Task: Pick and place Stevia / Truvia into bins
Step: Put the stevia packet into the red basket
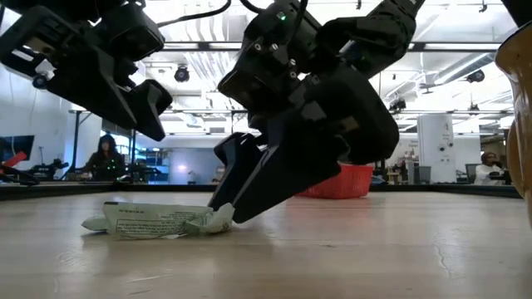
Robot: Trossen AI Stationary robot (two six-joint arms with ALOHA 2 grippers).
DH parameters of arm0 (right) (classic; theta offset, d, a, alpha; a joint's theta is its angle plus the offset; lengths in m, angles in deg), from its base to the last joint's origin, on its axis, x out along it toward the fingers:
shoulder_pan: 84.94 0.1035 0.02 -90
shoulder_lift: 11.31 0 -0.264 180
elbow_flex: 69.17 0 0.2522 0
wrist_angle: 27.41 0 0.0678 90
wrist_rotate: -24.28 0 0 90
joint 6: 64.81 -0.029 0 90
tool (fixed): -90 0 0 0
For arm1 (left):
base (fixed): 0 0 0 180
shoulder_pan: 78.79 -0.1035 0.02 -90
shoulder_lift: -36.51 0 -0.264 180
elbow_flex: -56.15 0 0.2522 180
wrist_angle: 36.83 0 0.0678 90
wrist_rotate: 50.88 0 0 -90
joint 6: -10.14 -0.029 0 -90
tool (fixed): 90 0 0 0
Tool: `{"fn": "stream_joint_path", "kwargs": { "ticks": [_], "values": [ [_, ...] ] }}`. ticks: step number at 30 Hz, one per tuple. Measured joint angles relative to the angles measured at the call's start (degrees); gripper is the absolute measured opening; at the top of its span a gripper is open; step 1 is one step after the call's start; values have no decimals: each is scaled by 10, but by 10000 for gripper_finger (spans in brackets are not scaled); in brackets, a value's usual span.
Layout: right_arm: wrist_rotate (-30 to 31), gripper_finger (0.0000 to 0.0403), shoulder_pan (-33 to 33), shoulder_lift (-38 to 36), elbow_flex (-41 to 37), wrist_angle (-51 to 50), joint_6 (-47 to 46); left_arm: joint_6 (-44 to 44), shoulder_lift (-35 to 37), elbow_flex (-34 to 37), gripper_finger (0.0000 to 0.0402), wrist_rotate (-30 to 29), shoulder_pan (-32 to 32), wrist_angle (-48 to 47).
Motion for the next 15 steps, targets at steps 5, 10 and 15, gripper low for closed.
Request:
{"fn": "stream_joint_path", "kwargs": {
  "ticks": [5,10,15],
  "values": [
    [8,159,3,0,0,0,14,0,0,0,208,-4,0,-2],
    [11,103,5,1,-1,0,19,0,0,0,208,-12,0,-2],
    [10,48,5,1,-1,0,20,0,0,0,208,-17,0,-2]
  ]
}}
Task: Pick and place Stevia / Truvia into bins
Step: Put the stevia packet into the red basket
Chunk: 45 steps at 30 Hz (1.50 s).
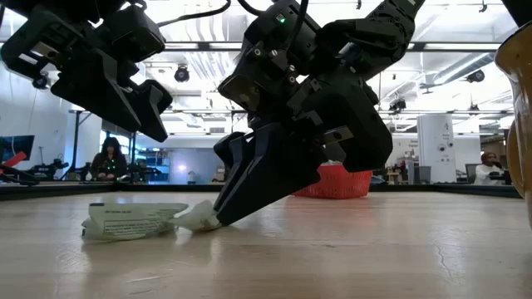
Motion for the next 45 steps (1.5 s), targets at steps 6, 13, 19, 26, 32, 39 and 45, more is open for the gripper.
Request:
{"fn": "stream_joint_path", "kwargs": {
  "ticks": [6,13,19,26,32,39,45],
  "values": [
    [-1,10,0,-1,0,-2,2,0,0,0,208,0,0,0],
    [42,9,0,-41,-3,-79,17,0,0,0,208,0,0,-1],
    [176,9,-1,-122,-3,-186,27,0,0,0,208,0,0,-3],
    [406,9,-1,-239,-4,-321,-9,0,0,1,208,0,0,-3],
    [647,8,-4,-317,-6,-492,-118,-1,-1,3,208,-1,0,-3],
    [677,8,-41,-366,-46,-565,-218,-3,0,4,208,-1,0,-2],
    [674,8,-95,-370,-117,-520,-211,-12,0,4,208,-1,0,2]
  ]
}}
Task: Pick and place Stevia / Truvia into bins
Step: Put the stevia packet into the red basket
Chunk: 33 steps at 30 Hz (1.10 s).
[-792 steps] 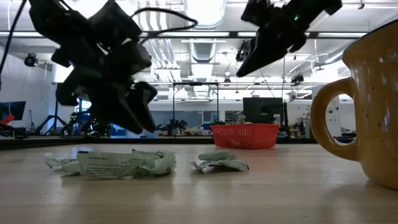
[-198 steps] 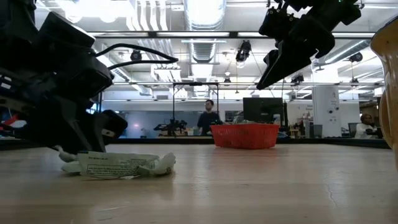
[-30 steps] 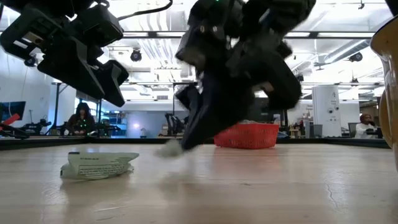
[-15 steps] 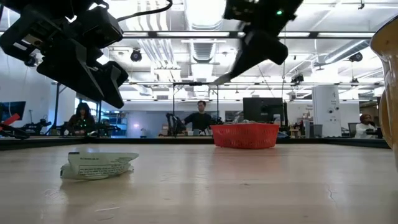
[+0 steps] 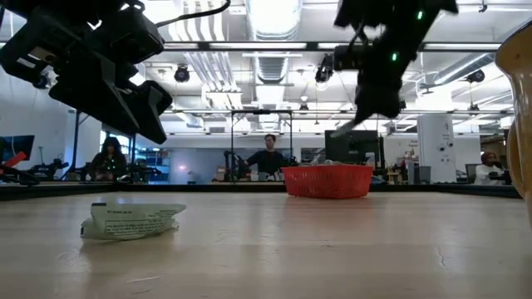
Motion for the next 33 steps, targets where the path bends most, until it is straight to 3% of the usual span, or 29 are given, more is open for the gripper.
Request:
{"fn": "stream_joint_path", "kwargs": {
  "ticks": [5,9,17,21,28,33],
  "values": [
    [-13,8,-52,0,-48,84,42,0,0,0,208,0,0,0],
    [-65,8,-93,0,-64,138,90,0,0,0,208,0,0,0],
    [-115,15,-150,0,-65,146,106,0,0,0,208,0,0,2],
    [-168,51,-159,0,-65,160,121,0,0,0,208,0,0,5],
    [-151,132,-160,-2,-63,164,104,0,-3,1,208,2,1,25],
    [-169,158,-135,-20,-62,165,115,-1,-42,10,208,38,14,86]
  ]
}}
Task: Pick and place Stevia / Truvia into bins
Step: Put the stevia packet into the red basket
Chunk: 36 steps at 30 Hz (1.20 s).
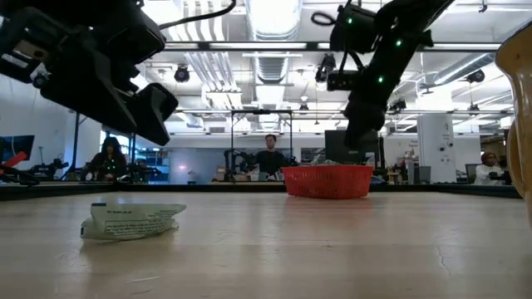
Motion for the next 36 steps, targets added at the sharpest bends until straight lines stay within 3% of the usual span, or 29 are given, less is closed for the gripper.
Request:
{"fn": "stream_joint_path", "kwargs": {
  "ticks": [16,30,36],
  "values": [
    [-16,138,117,-64,-5,0,18,31,-180,5,208,39,48,201],
    [-16,115,118,-67,-22,6,-3,6,-193,5,206,40,66,255],
    [-16,107,118,-67,-38,24,-4,-33,-193,7,172,37,69,263]
  ]
}}
